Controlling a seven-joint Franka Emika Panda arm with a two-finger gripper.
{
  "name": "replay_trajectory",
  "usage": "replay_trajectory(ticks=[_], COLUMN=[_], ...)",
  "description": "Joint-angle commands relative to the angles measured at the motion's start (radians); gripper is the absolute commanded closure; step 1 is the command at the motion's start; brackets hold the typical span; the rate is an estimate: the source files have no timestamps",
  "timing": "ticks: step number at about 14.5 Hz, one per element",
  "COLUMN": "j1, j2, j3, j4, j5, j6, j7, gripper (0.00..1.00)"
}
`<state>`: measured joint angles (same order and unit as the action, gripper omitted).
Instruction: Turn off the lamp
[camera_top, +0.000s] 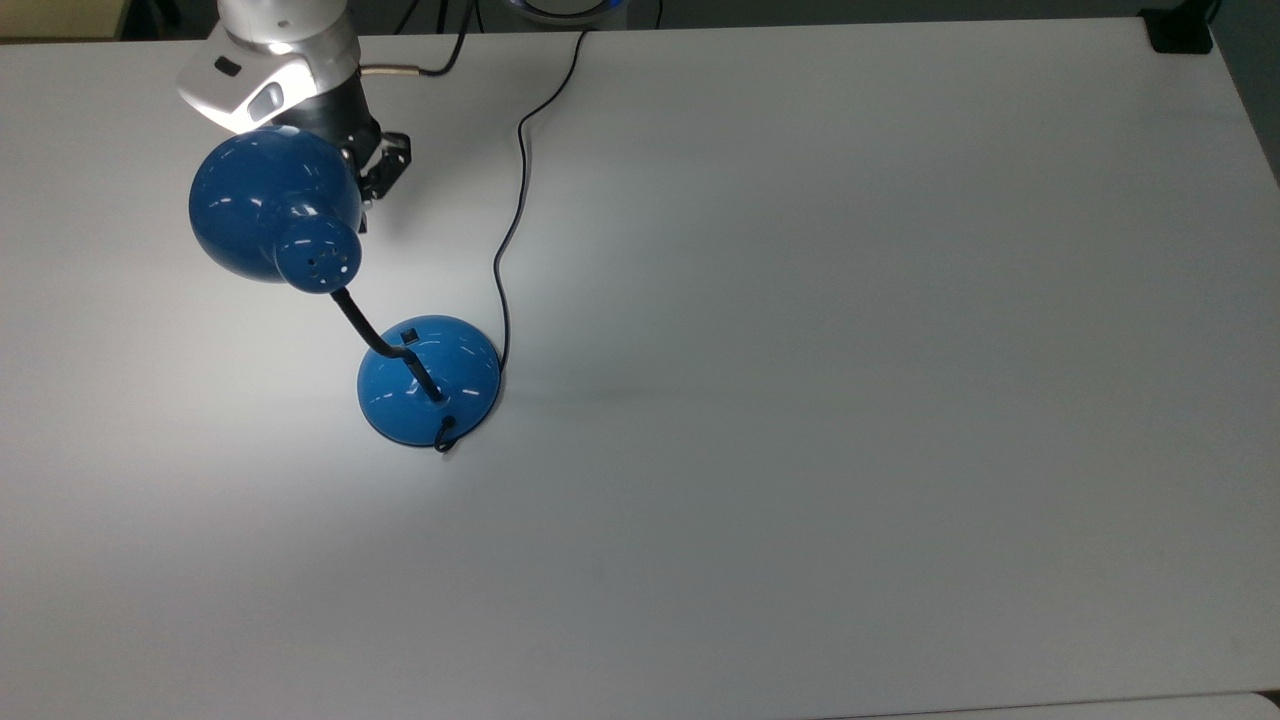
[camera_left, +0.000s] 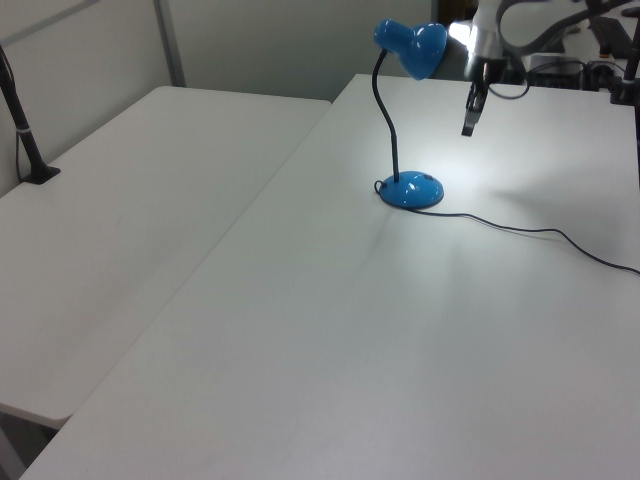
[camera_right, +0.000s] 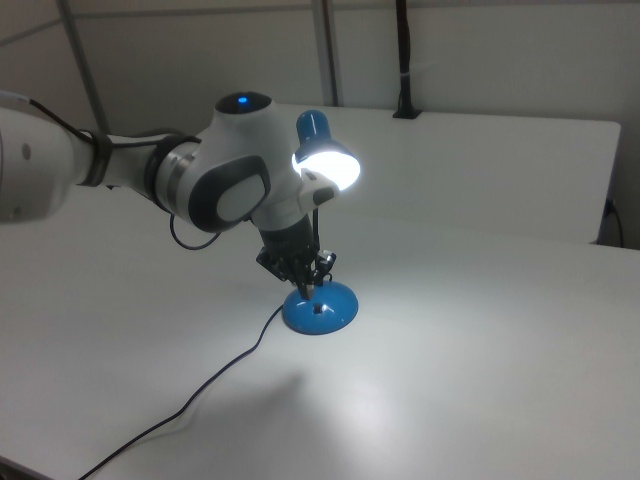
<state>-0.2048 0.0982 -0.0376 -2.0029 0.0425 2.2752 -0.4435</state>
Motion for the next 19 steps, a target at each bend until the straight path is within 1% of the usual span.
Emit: replay_trajectory(ticks=[1,2,5,7,9,13,16,19], j1=[0.005,0.01,0.018,0.019,0.021,0.039,0.041,0.041], j2=[0.049,0.073,0.135,0.158,0.169,0.181,0.198,0.215], j3=[-0.001,-0.001,0.004,0.01,0.012,0.013,0.028,0.031], j4=[-0.025,-0.025,-0.025,-0.023,-0.019,-0.017,-0.017,-0.017], j5=[0.092,0.112,0.117,0.119,0.135,0.139,0.14,0.14], j6=[0.134,0.177,0.279,0.303,0.309,0.319,0.351,0.382], j7=[0.067,0.084,0.136,0.155,0.166,0.17,0.187,0.187], gripper=[1.0,1.0,1.0,1.0,1.0,1.0,1.0,1.0])
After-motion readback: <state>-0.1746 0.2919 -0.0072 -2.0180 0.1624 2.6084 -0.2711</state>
